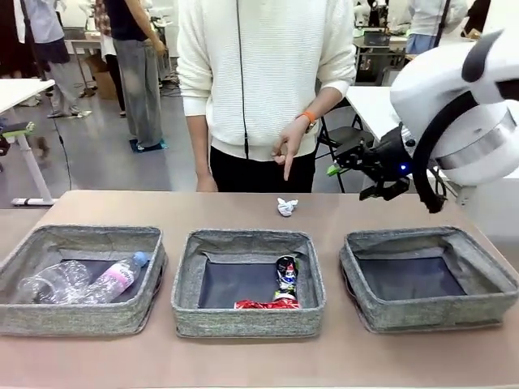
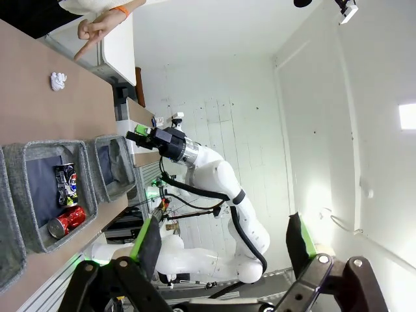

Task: Sort the waste into the appropriate baskets.
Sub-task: Pick up the waste item pointed out by the person.

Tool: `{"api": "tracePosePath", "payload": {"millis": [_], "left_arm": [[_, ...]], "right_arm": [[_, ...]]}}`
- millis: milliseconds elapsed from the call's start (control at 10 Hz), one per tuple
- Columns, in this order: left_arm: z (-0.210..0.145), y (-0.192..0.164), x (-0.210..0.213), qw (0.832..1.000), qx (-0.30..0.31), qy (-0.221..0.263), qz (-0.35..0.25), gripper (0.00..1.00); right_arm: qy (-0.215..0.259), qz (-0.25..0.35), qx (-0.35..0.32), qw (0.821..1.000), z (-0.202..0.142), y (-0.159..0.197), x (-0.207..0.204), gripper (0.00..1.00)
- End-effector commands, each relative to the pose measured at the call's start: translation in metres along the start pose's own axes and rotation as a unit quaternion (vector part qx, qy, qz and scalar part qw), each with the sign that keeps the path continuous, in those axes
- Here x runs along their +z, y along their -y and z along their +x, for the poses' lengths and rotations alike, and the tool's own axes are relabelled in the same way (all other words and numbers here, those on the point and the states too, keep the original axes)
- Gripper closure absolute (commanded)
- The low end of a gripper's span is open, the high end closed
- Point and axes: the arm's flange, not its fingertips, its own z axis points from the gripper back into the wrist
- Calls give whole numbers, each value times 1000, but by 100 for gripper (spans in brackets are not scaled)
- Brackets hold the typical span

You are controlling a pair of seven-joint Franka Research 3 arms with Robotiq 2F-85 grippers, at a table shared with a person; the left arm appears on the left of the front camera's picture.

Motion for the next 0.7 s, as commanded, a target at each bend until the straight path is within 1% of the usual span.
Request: {"api": "tracePosePath", "payload": {"millis": [0, 100, 200, 300, 400, 500, 600], "left_arm": [[-1, 1, -1, 1000, -8, 0, -10, 0], [-1, 1, -1, 1000, -8, 0, -10, 0], [-1, 1, -1, 1000, -8, 0, -10, 0], [-1, 1, -1, 1000, -8, 0, -10, 0], [-1, 1, -1, 1000, -8, 0, -10, 0], [-1, 1, -1, 1000, -8, 0, -10, 0], [-1, 1, -1, 1000, -8, 0, -10, 0]], "right_arm": [[2, 2, -1, 1000, -4, -3, 2, 0], [78, -82, 43, 993, -14, -7, 1, 0], [49, -107, 105, 988, -5, -12, -24, 0], [20, -82, 136, 987, 11, -19, -49, 0], [-2, -76, 153, 985, 31, -26, -76, 0], [-39, -73, 164, 983, 42, -30, -99, 0], [-59, -78, 170, 981, 51, -31, -122, 0]]}}
